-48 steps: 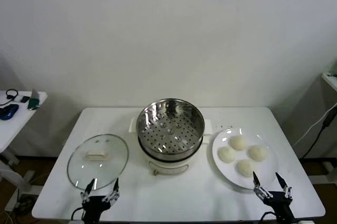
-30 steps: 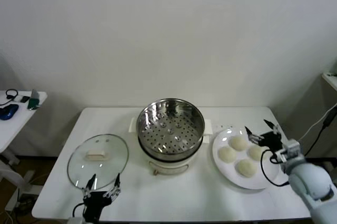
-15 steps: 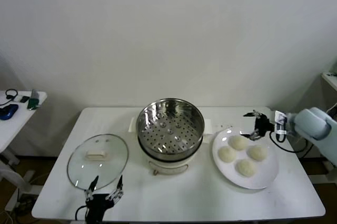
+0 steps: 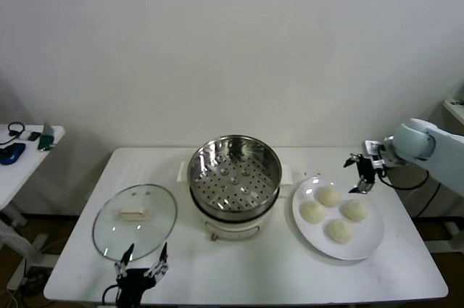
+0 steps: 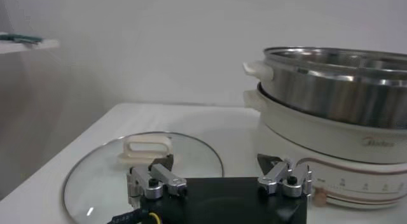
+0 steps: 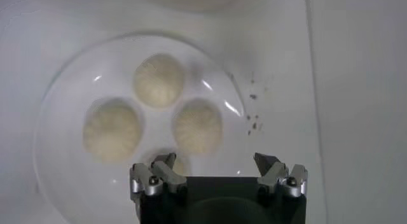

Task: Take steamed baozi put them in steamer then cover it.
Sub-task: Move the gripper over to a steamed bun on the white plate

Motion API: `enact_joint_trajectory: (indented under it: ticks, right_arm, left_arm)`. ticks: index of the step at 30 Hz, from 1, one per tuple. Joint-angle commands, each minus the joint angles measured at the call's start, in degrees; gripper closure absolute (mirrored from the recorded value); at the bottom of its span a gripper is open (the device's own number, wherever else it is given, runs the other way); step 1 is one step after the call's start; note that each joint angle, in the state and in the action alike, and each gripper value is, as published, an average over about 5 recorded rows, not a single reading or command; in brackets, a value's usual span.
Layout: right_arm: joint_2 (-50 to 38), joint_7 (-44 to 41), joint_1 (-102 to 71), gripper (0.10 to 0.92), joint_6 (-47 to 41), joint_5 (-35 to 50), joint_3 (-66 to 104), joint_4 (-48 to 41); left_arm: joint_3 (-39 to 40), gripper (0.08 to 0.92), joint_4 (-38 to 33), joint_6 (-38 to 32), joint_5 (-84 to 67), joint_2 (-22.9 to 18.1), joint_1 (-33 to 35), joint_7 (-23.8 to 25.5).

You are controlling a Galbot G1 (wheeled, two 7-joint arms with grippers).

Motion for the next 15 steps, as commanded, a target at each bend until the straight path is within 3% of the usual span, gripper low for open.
enact_joint_trajectory:
  ticks: [1,15]
  right_arm:
    - [7.68,-0.06,-5.18,0.203,-1.53,2.09,-2.75,-7.77]
    - [17.49,0.49,-7.56,0.203,3.13,-0.15,0.85,-22.16]
  left_arm:
    - [-0.06,0.177,1.09,-0.31,0.09,-0.25,-0.05,-0.05]
    - [-0.92,0.177,2.63,0.26,-0.47,-0.45,-1.55,-0.11]
